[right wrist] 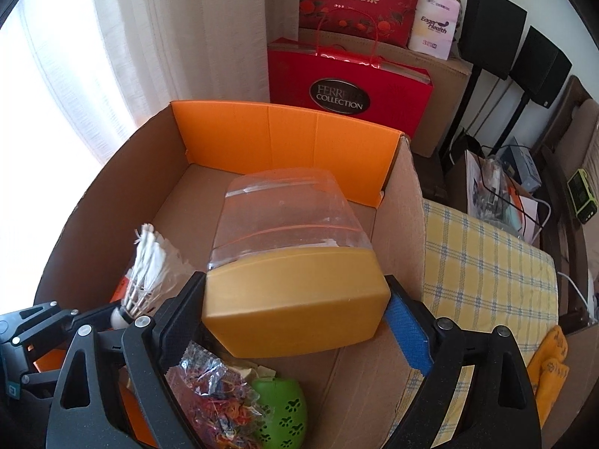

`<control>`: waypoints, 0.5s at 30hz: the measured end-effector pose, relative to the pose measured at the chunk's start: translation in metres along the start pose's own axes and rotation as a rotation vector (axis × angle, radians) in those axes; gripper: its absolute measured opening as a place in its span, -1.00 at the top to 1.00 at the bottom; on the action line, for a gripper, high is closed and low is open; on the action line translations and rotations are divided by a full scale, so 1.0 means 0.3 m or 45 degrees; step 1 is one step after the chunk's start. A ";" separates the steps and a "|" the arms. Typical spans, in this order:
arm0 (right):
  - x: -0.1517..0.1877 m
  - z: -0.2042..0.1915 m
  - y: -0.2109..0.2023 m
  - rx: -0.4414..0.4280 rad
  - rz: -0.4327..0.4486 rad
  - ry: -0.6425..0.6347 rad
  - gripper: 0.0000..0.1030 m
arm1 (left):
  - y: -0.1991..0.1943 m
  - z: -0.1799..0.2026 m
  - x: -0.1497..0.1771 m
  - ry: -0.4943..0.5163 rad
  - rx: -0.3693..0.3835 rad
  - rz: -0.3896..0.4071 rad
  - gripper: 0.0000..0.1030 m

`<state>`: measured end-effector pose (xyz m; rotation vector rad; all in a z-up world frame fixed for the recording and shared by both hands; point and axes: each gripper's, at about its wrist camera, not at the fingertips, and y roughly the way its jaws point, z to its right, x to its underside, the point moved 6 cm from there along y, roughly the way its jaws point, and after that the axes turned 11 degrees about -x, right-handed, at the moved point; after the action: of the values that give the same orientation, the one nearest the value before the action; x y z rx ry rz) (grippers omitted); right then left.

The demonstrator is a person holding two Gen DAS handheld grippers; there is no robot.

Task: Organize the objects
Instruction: 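Lower the shuttlecock into the box with the left tool while the right tool lowers the container in, then open both tools and withdraw them from the box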

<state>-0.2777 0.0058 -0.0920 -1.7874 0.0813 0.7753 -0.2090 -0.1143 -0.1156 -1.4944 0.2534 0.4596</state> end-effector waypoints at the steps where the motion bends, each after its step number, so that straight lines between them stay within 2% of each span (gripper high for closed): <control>1: 0.002 0.000 -0.002 -0.015 0.000 0.007 -0.79 | 0.001 -0.002 -0.001 -0.004 0.004 -0.001 0.30; 5: -0.004 0.006 -0.041 -0.029 0.060 0.024 -0.79 | -0.010 -0.012 0.000 -0.016 0.004 0.007 0.14; 12: -0.028 0.016 -0.153 -0.070 0.150 0.039 -0.79 | -0.070 -0.014 0.002 -0.003 0.017 0.056 0.05; 15: -0.014 0.029 -0.203 -0.075 0.175 0.039 -0.79 | -0.110 -0.008 0.002 0.001 0.022 0.098 -0.14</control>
<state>-0.2594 0.0344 -0.0406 -1.8644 0.2052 0.8563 -0.1936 -0.1171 -0.0863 -1.4720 0.3156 0.5170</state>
